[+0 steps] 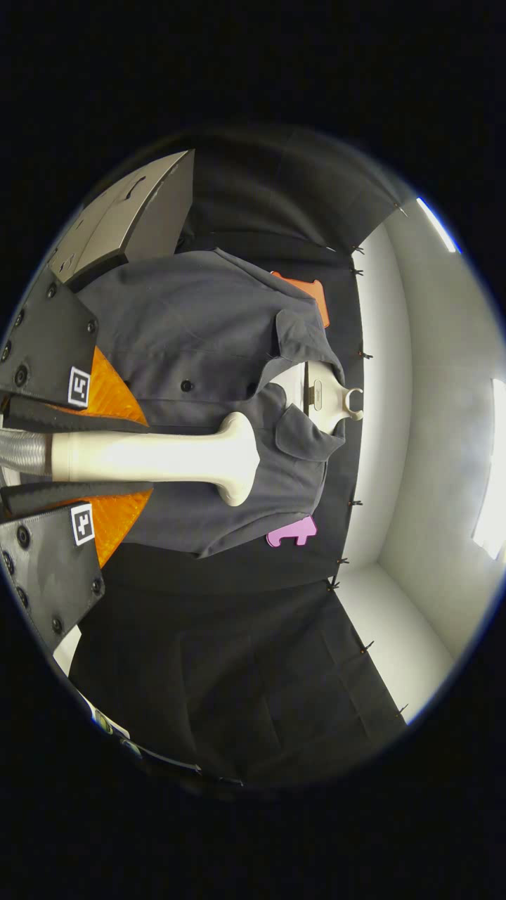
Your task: Iron the clothes twice with a garment steamer, once on the left side and once on the right side.
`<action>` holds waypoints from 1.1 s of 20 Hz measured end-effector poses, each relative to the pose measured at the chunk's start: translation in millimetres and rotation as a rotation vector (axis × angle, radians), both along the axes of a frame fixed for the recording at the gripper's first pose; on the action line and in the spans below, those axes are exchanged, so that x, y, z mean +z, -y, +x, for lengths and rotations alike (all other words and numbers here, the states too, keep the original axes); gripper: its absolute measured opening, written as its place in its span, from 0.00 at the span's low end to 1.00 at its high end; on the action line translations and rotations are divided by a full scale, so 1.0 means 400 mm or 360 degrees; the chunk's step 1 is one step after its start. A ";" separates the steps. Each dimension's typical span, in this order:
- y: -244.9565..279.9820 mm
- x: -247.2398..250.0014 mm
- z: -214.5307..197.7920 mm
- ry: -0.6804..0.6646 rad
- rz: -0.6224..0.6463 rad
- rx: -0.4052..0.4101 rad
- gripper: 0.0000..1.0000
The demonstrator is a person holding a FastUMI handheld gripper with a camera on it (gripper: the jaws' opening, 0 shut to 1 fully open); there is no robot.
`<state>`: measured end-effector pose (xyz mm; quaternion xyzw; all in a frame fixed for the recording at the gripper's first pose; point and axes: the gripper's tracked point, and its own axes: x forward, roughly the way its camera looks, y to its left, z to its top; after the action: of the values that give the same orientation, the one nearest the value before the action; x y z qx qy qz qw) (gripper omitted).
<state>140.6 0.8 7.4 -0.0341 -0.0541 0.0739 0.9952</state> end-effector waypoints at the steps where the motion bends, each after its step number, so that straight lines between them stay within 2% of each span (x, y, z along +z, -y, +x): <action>1: 0.002 -0.009 -0.001 -0.0005 -0.0004 -0.0008 0.36; 11: 0.049 -0.174 -0.061 -0.0192 -0.0037 -0.0073 0.36; 22: 0.072 -0.369 -0.145 -0.0403 -0.0092 -0.0077 0.36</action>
<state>82.6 -27.8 -140.1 -0.0546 0.0748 0.0552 0.9942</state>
